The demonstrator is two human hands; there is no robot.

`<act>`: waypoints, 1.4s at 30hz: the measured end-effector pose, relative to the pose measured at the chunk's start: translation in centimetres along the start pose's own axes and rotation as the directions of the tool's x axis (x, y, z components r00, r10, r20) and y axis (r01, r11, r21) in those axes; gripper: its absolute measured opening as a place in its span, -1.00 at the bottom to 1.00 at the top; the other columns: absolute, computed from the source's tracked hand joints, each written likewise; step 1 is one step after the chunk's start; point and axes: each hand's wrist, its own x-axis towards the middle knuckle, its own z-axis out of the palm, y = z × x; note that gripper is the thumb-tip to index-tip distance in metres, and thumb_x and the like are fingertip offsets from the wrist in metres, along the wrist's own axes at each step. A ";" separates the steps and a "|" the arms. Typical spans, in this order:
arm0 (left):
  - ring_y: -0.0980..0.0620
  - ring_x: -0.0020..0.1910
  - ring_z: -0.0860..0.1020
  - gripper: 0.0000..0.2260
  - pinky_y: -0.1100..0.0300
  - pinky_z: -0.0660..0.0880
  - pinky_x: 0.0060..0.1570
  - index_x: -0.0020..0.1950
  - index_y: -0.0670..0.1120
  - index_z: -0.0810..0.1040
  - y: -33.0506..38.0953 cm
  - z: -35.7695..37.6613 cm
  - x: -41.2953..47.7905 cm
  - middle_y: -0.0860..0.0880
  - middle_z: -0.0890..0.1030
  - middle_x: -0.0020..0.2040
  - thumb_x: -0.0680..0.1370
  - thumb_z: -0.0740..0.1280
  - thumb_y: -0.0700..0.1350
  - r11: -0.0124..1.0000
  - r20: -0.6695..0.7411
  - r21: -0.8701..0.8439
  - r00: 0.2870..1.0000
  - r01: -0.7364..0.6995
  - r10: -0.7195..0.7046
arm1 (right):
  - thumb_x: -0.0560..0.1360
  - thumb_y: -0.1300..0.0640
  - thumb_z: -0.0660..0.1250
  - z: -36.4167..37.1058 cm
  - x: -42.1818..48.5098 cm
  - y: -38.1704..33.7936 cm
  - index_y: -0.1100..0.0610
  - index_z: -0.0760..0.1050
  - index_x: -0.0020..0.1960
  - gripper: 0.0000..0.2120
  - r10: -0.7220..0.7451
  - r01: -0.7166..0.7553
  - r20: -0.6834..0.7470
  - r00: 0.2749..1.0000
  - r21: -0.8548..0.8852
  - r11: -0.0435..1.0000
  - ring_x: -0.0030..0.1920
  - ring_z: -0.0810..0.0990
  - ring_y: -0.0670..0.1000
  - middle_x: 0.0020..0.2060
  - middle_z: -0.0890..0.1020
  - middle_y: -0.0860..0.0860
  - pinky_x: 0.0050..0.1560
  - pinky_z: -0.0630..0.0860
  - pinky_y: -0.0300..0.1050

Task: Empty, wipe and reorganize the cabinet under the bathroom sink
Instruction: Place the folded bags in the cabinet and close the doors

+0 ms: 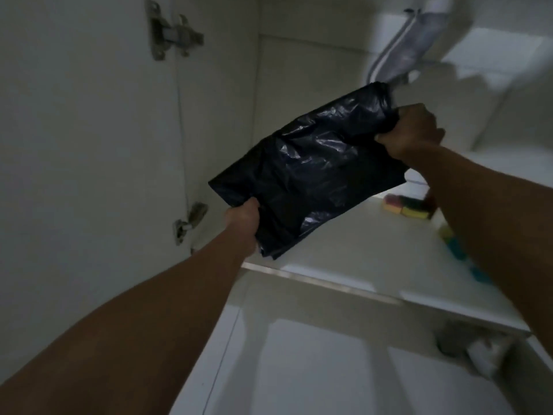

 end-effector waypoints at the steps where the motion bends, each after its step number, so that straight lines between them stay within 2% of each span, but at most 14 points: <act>1: -0.01 -0.17 0.51 -0.69 0.20 0.37 -0.33 0.30 -0.12 0.49 0.4 -0.1 0.1 -0.08 0.58 0.16 0.60 0.30 -0.02 0.999 0.004 -0.017 0.999 0.049 -0.049 | 0.40 0.12 0.45 0.1 0.9 -1.8 0.14 0.59 0.04 -0.76 -0.046 0.045 0.014 0.999 0.023 0.999 0.16 0.57 0.22 0.08 0.61 0.18 0.18 0.51 0.12; 5: -0.07 -0.02 0.51 -0.59 0.12 0.45 -0.13 0.41 -0.09 0.43 0.5 0.3 0.5 -0.10 0.55 0.27 0.61 0.30 0.04 0.979 0.014 -0.061 0.981 0.196 -0.196 | 0.50 0.22 0.34 0.6 2.9 -7.8 0.23 0.56 0.10 -0.80 -0.090 0.091 0.094 0.992 -0.006 0.996 0.09 0.59 0.21 0.07 0.61 0.20 0.05 0.50 0.00; 11: -0.10 -0.14 0.54 -0.71 0.10 0.54 -0.25 0.33 -0.09 0.46 -1.1 0.9 2.4 -0.16 0.59 0.08 0.62 0.31 -0.08 0.949 0.009 -0.134 0.958 0.286 -0.288 | 0.42 0.32 0.36 5.9 3.5 -10.9 0.22 0.47 -0.20 -0.92 -0.070 0.054 0.208 0.976 0.080 0.995 -0.14 0.65 0.19 -0.20 0.60 0.19 -0.19 0.55 -0.08; 15: -0.08 -0.24 0.48 -0.79 0.08 0.50 -0.25 0.24 -0.17 0.46 -2.9 0.1 5.3 -0.16 0.54 -0.12 0.63 0.30 -0.15 0.942 -0.070 -0.108 0.943 0.317 -0.325 | 0.43 0.27 0.37 12.1 4.1 -11.2 0.27 0.54 -0.01 -0.85 -0.054 0.011 0.353 0.934 0.121 0.993 -0.16 0.64 0.18 -0.12 0.60 0.19 -0.16 0.65 0.03; 19: -0.12 -0.11 0.54 -0.66 0.10 0.55 -0.38 0.36 -0.20 0.45 -3.9 -1.4 7.6 -0.22 0.57 0.15 0.60 0.35 -0.16 0.932 -0.121 -0.118 0.927 0.343 -0.356 | 0.52 0.26 0.30 17.4 4.5 -12.3 0.12 0.45 -0.16 -0.90 -0.056 -0.007 0.468 0.882 0.132 0.991 -0.22 0.55 0.05 -0.12 0.57 0.11 -0.36 0.48 -0.16; 21: -0.17 -0.07 0.56 -0.61 0.07 0.56 -0.35 0.42 -0.22 0.42 -3.9 -1.6 8.4 -0.27 0.55 0.24 0.60 0.35 -0.21 0.924 -0.113 -0.152 0.922 0.352 -0.370 | 0.56 0.22 0.29 19.6 5.0 -12.5 0.18 0.53 0.13 -0.83 -0.124 0.029 0.562 0.817 0.174 0.984 -0.01 0.58 0.10 0.12 0.58 0.13 -0.08 0.57 -0.09; 24: -0.23 0.08 0.55 -0.59 0.00 0.54 -0.06 0.43 -0.25 0.40 -3.9 -1.3 9.6 -0.27 0.51 0.31 0.59 0.36 -0.25 0.919 -0.113 -0.151 0.917 0.365 -0.383 | 0.57 0.17 0.30 21.5 4.7 -11.1 0.15 0.24 0.50 -0.47 -0.213 0.081 0.636 0.742 0.231 0.970 0.40 0.36 0.11 0.44 0.34 0.10 0.40 0.28 -0.16; 27: -0.07 -0.08 0.57 -0.61 0.07 0.56 -0.02 0.39 -0.27 0.43 -4.4 -0.9 10.6 -0.23 0.55 0.26 0.57 0.37 -0.27 0.930 -0.127 -0.114 0.924 0.349 -0.362 | 0.57 0.16 0.27 23.0 3.5 -7.8 0.22 0.44 0.21 -0.76 -0.170 0.053 0.566 0.807 0.216 0.975 0.24 0.45 0.09 0.11 0.47 0.04 0.16 0.39 -0.18; 29: -0.01 -0.16 0.55 -0.61 0.11 0.56 -0.04 0.38 -0.30 0.43 -4.7 -0.6 11.2 -0.17 0.59 0.10 0.57 0.37 -0.26 0.936 -0.141 -0.118 0.928 0.331 -0.346 | 0.59 0.08 0.27 23.2 2.0 -6.2 0.23 0.46 0.07 -0.79 -0.086 0.059 0.689 0.719 0.063 0.996 0.10 0.51 0.13 0.01 0.51 0.11 0.03 0.45 -0.11; 31: -0.15 0.05 0.57 -0.48 0.08 0.56 -0.07 0.43 -0.27 0.39 -4.6 -0.5 11.2 -0.20 0.55 0.19 0.51 0.47 -0.21 0.935 -0.177 -0.112 0.919 0.336 -0.351 | 0.61 0.05 0.25 23.4 -0.2 -5.4 0.29 0.39 0.35 -0.59 0.010 0.053 0.846 0.533 -0.045 0.998 0.22 0.50 0.20 0.26 0.47 0.22 0.14 0.48 -0.06; 33: -0.24 0.11 0.56 -0.38 -0.01 0.62 -0.12 0.43 -0.23 0.39 -4.7 -0.7 11.5 -0.24 0.51 0.29 0.45 0.55 -0.13 0.937 -0.218 -0.087 0.911 0.338 -0.349 | 0.62 0.05 0.24 23.7 -2.1 -4.9 0.30 0.29 0.44 -0.51 0.049 -0.016 0.893 0.447 -0.047 0.999 0.22 0.49 0.19 0.34 0.41 0.22 0.07 0.47 -0.11; 36: -0.18 -0.06 0.60 -0.43 0.08 0.59 -0.35 0.39 -0.19 0.41 -3.9 -1.1 11.1 -0.22 0.57 0.15 0.48 0.50 0.02 0.936 -0.199 -0.035 0.915 0.351 -0.350 | 0.65 0.13 0.17 23.6 -3.1 -4.3 0.19 0.45 0.21 -0.79 -0.008 -0.058 0.880 0.474 0.040 0.998 -0.10 0.47 -0.02 0.08 0.48 0.10 -0.08 0.35 -0.27; 40: -0.19 0.22 0.51 -0.28 -0.03 0.51 0.23 0.49 -0.23 0.32 -1.8 -1.4 9.9 -0.21 0.48 0.34 0.50 0.39 0.19 0.929 -0.243 0.158 0.925 0.333 -0.291 | 0.62 0.22 0.16 20.1 -2.3 -4.1 0.36 0.53 0.06 -0.76 -0.030 -0.067 0.821 0.570 0.082 0.994 0.06 0.54 0.14 0.05 0.53 0.22 0.07 0.46 -0.04; 42: -0.21 0.33 0.44 -0.06 -0.08 0.42 0.34 0.54 -0.21 0.24 -1.0 -1.0 9.1 -0.20 0.39 0.44 0.34 0.41 0.31 0.922 -0.254 0.249 0.939 0.296 -0.233 | 0.61 0.17 0.20 16.6 -2.1 -3.3 0.36 0.43 0.32 -0.64 -0.010 -0.039 0.765 0.644 0.045 0.998 0.28 0.47 0.18 0.29 0.46 0.22 0.28 0.38 -0.04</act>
